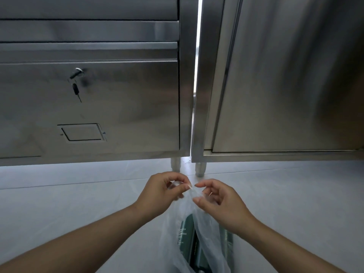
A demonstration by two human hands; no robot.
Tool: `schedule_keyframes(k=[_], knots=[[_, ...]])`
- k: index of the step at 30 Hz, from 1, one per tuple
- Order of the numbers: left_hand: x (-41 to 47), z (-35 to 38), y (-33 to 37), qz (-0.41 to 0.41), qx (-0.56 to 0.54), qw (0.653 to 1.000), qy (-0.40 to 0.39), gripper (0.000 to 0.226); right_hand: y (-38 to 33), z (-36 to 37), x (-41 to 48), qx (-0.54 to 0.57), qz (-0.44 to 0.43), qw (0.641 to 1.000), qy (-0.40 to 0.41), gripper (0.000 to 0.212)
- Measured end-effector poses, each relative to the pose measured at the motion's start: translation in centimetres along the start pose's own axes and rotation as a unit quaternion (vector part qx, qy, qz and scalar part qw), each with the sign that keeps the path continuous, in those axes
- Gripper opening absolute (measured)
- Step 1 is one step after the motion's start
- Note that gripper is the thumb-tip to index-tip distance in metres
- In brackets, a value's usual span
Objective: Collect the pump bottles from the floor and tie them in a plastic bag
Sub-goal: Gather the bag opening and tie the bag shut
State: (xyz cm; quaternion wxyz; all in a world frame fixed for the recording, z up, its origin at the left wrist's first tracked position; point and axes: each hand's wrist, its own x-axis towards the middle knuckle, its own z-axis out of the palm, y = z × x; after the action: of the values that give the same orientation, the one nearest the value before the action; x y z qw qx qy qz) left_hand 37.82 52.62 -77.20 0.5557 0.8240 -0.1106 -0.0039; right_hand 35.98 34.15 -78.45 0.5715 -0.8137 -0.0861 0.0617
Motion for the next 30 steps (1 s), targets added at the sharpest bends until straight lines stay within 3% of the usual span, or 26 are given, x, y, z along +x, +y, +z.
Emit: schedule_keyframes(k=[6,12,20,30], knots=[[0.2,0.3,0.2,0.011,-0.005,1.000,0.008,0.024,-0.3,1.2,-0.7,-0.033,-0.012,0.995,0.089,0.019],[0.2,0.5,0.5,0.016,-0.004,1.000,0.004,0.020,-0.4,0.9,-0.5,-0.016,-0.004,0.993,0.118,0.013],[-0.1,0.3,0.1,0.005,0.016,1.000,0.004,0.022,-0.6,-0.6,-0.5,-0.001,0.024,1.000,0.015,0.007],[0.2,0.8,0.0,-0.019,0.002,1.000,0.000,0.019,0.0,-1.6,-0.5,0.044,0.009,0.998,0.038,0.009]])
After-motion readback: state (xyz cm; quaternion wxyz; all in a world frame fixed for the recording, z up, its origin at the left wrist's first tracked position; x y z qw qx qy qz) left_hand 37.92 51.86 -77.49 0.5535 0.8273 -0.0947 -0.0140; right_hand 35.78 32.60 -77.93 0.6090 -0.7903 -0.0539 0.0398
